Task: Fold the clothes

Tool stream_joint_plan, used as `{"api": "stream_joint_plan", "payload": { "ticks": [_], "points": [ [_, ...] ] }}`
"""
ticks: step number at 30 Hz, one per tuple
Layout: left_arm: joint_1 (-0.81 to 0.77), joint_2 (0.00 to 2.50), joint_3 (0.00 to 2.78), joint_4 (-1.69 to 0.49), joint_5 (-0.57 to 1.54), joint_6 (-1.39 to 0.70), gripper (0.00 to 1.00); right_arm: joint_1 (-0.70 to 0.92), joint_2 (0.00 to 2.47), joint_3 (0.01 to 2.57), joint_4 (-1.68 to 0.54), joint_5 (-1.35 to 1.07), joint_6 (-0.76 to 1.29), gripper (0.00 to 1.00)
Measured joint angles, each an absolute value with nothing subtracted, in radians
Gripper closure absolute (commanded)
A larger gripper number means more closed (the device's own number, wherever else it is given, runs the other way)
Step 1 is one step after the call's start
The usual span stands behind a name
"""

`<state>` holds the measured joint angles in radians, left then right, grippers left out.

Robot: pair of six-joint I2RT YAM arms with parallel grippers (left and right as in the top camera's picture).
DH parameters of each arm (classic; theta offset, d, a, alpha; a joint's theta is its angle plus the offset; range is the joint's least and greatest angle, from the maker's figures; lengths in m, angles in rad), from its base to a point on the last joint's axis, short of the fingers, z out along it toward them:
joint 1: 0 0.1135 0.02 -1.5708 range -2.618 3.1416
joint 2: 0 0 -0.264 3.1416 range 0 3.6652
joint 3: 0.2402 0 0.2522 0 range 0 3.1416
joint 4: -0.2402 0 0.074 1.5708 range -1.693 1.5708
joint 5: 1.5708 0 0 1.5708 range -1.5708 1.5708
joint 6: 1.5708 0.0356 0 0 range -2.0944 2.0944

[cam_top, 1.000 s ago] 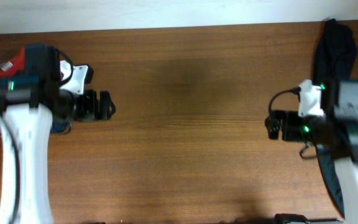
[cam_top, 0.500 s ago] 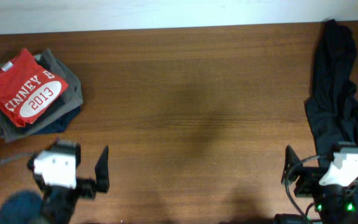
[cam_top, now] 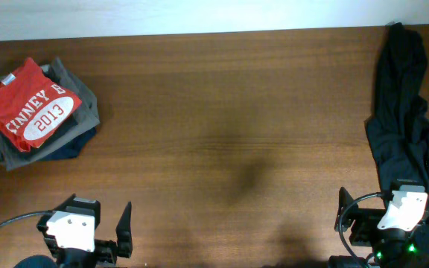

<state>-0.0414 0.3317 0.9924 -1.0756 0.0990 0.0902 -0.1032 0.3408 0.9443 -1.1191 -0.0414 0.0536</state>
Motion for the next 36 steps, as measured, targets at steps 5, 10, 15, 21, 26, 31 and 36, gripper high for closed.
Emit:
{"api": "stream_joint_plan", "payload": {
  "ticks": [5, 10, 15, 21, 26, 31, 36],
  "points": [
    [-0.041, 0.332, 0.992, -1.194, 0.099, 0.090, 0.01, -0.103, 0.341, 0.944, -1.122, -0.041, 0.053, 0.01],
    [-0.041, 0.332, 0.991, -1.238, 0.097, 0.091, 0.01, -0.103, 0.341, 0.944, -1.122, -0.041, 0.054, 0.01],
    [-0.041, 0.332, 0.991, -1.238, 0.097, 0.091, 0.01, -0.104, 0.341, 0.944, -1.122, -0.041, 0.053, 0.01],
    [-0.041, 0.332, 0.991, -1.238, 0.096, 0.091, 0.01, -0.107, 0.338, 0.944, -1.123, -0.041, 0.052, 0.01],
    [-0.041, 0.332, 0.991, -1.238, 0.096, 0.091, 0.01, -0.091, 0.267, 0.870, -1.046, -0.041, 0.046, 0.01],
    [-0.041, 0.332, 0.990, -1.238, 0.096, 0.091, 0.01, -0.069, 0.122, 0.712, -0.875, -0.055, 0.022, 0.01],
    [-0.041, 0.332, 0.989, -1.239, 0.096, 0.091, 0.01, -0.045, 0.015, 0.572, -0.723, -0.068, 0.015, 0.01]
  ]
}}
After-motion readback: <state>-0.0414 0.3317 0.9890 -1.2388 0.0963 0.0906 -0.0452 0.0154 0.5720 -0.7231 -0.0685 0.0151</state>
